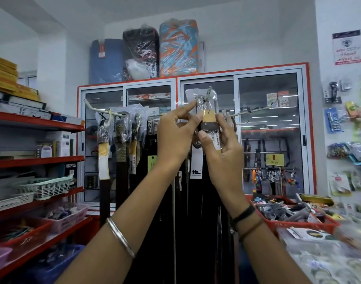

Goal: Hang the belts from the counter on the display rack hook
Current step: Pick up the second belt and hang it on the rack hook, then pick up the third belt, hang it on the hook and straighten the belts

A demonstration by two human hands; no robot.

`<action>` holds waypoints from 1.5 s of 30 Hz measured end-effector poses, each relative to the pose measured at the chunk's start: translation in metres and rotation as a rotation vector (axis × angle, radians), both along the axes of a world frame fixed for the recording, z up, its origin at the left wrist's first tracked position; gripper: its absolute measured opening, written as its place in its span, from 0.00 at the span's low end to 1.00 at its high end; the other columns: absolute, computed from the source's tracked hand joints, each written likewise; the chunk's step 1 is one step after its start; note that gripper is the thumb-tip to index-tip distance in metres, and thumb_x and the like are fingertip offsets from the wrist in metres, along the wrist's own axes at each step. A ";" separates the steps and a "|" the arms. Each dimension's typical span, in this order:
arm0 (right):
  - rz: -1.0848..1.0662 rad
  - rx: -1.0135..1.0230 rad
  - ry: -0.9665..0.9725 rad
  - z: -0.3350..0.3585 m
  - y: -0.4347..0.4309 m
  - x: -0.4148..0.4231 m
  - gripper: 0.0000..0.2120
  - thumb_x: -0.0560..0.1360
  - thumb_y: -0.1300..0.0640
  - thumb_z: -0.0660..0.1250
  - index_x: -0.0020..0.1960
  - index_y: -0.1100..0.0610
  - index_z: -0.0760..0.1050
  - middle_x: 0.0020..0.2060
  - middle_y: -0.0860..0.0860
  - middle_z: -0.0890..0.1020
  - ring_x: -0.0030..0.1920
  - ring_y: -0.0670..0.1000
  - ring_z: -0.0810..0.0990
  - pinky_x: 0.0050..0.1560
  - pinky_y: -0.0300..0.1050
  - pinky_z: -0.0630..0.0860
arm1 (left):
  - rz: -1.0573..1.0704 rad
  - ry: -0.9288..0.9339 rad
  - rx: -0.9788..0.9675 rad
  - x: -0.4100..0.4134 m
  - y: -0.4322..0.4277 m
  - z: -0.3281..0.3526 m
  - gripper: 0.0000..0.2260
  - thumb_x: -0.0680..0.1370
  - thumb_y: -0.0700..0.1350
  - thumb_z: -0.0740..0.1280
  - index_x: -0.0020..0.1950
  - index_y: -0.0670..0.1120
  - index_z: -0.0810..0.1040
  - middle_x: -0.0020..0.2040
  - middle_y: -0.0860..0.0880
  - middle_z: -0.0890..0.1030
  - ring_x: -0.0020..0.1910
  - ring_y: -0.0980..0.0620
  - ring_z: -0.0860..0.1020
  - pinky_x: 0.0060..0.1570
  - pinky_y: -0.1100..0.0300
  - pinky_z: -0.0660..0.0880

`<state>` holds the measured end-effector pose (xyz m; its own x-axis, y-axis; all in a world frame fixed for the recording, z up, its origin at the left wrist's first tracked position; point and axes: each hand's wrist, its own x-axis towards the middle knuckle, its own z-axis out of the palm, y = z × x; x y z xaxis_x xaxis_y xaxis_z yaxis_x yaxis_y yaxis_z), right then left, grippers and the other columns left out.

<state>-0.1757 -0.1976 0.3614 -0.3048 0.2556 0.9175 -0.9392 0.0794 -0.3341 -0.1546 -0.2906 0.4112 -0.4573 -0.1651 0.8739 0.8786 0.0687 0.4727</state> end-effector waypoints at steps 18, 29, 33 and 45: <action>-0.355 0.205 -0.064 -0.065 0.067 0.021 0.16 0.76 0.57 0.66 0.64 0.51 0.74 0.47 0.48 0.80 0.43 0.43 0.78 0.40 0.32 0.75 | 0.384 0.173 -0.165 0.022 0.036 -0.098 0.09 0.77 0.40 0.65 0.57 0.46 0.79 0.58 0.48 0.73 0.61 0.55 0.72 0.65 0.59 0.70; -0.590 0.110 -0.403 -0.196 0.230 0.091 0.10 0.77 0.57 0.65 0.58 0.53 0.78 0.46 0.47 0.81 0.42 0.44 0.80 0.36 0.36 0.77 | -0.075 -0.111 -0.212 0.040 0.193 -0.243 0.06 0.78 0.40 0.64 0.53 0.46 0.79 0.52 0.50 0.76 0.55 0.52 0.77 0.58 0.50 0.75; -0.766 0.090 -0.588 -0.250 0.311 0.104 0.09 0.77 0.58 0.65 0.56 0.56 0.78 0.47 0.51 0.82 0.41 0.40 0.78 0.36 0.28 0.73 | -0.241 -0.262 -0.317 0.041 0.256 -0.290 0.06 0.78 0.43 0.64 0.53 0.49 0.77 0.51 0.53 0.75 0.53 0.59 0.75 0.56 0.61 0.73; -1.239 0.313 -1.323 -0.360 0.560 0.127 0.15 0.75 0.59 0.64 0.61 0.61 0.74 0.57 0.64 0.78 0.57 0.66 0.76 0.58 0.62 0.74 | -0.639 -0.987 -0.799 0.059 0.449 -0.413 0.13 0.76 0.47 0.68 0.57 0.40 0.74 0.53 0.44 0.77 0.51 0.48 0.76 0.51 0.55 0.73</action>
